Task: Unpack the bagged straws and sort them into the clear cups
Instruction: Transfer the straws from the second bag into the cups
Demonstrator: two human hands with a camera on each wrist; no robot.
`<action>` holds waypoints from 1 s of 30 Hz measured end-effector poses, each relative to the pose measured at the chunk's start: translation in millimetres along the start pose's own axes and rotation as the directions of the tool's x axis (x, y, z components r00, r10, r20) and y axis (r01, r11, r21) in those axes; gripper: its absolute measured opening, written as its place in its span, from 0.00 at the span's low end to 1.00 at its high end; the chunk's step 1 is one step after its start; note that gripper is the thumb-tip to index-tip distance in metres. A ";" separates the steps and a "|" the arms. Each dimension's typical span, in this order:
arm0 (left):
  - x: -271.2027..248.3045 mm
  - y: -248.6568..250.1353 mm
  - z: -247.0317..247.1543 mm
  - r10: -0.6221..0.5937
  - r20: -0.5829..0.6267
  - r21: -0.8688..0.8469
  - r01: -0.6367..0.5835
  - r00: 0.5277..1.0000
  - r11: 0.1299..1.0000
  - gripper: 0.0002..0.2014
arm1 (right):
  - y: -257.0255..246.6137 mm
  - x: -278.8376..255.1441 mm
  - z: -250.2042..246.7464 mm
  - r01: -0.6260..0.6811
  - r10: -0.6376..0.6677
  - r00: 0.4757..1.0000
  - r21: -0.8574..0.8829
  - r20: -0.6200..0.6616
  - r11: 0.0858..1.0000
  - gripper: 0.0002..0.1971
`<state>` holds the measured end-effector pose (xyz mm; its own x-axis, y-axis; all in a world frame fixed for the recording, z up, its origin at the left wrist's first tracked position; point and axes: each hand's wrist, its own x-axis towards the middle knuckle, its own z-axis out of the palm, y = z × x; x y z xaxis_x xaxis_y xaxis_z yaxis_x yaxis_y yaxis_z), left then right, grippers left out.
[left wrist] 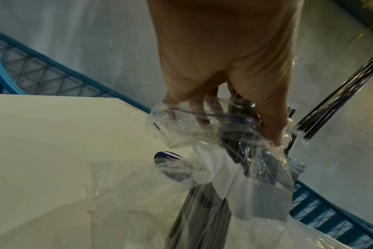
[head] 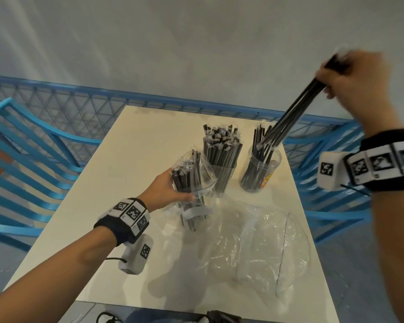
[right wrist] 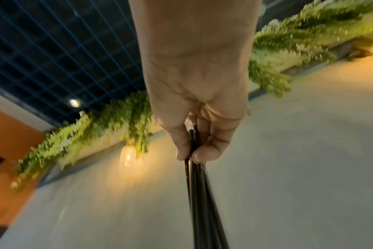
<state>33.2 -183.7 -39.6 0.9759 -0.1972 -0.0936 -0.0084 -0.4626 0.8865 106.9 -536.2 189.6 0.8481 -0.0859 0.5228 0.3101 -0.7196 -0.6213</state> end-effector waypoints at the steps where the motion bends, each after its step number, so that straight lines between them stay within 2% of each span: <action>1: -0.5 0.0 -0.1 -0.003 -0.002 0.003 0.003 1.000 1.000 0.50 | 8.3 -4.4 13.6 -0.018 0.019 1.000 -0.053 0.015 0.998 0.14; 4: -2.0 0.8 0.1 0.003 -0.008 0.015 -0.003 1.000 1.000 0.51 | 27.4 -23.7 55.9 -0.088 0.105 0.990 -0.178 0.091 0.980 0.13; 8: -5.0 2.6 0.7 0.013 -0.019 0.006 -0.013 1.000 1.000 0.49 | 57.0 -47.5 104.5 -0.193 0.243 0.944 -0.226 0.222 0.955 0.12; 11: -6.4 1.5 0.1 0.005 -0.021 -0.006 -0.005 1.000 1.000 0.49 | 80.4 -58.6 130.0 -0.253 0.319 0.908 -0.252 0.271 0.934 0.12; 14: -7.1 0.1 -0.5 0.018 -0.024 -0.015 -0.019 1.000 1.000 0.50 | 91.3 -62.5 141.6 -0.286 0.347 0.899 -0.242 0.267 0.927 0.15; 18: -7.6 0.6 -1.5 0.025 -0.022 -0.029 -0.026 0.999 0.999 0.53 | 88.6 -55.5 137.9 -0.398 0.418 0.864 -0.128 0.281 0.908 0.23; 20: -7.2 0.5 -1.6 0.035 -0.017 -0.024 -0.035 0.999 0.999 0.56 | 87.3 -50.3 131.4 -0.403 0.435 0.850 -0.163 0.298 0.900 0.27; 21: -6.8 0.1 -1.4 0.037 -0.016 -0.019 -0.037 0.999 0.999 0.57 | 84.5 -47.5 126.4 -0.378 0.426 0.856 -0.206 0.294 0.902 0.28; 23: -6.2 0.3 -1.1 0.027 -0.015 -0.019 -0.027 1.000 0.999 0.56 | 71.5 -44.2 112.5 -0.308 0.366 0.901 -0.254 0.233 0.917 0.25; 25: -5.4 1.2 -1.6 0.018 -0.011 -0.012 -0.018 1.000 1.000 0.55 | 47.9 -47.5 99.6 -0.223 0.247 0.960 -0.176 0.134 0.959 0.18; 26: -4.7 0.7 -1.4 0.014 -0.006 -0.010 -0.014 1.000 1.000 0.54 | 30.4 -53.5 94.3 -0.192 0.201 0.973 -0.085 0.114 0.978 0.15; 28: -3.9 0.5 -1.3 0.005 -0.003 -0.009 -0.005 1.000 1.000 0.50 | -4.7 -71.4 92.0 -0.165 0.134 0.968 0.137 0.210 0.977 0.11; 29: -3.7 0.2 -1.1 0.003 -0.001 -0.008 -0.003 1.000 1.000 0.48 | -21.7 -83.6 94.1 -0.158 0.090 0.944 0.197 0.318 0.968 0.09; 30: -3.3 0.6 -0.5 0.004 0.001 -0.008 -0.004 1.000 1.000 0.45 | -35.1 -95.9 99.3 -0.156 0.055 0.894 0.196 0.444 0.968 0.10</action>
<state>30.0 -182.9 -38.5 0.9756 -0.2000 -0.0901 -0.0109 -0.4545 0.8907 57.4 -434.2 103.4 0.9662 0.1899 0.1742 0.2515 -0.5483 -0.7975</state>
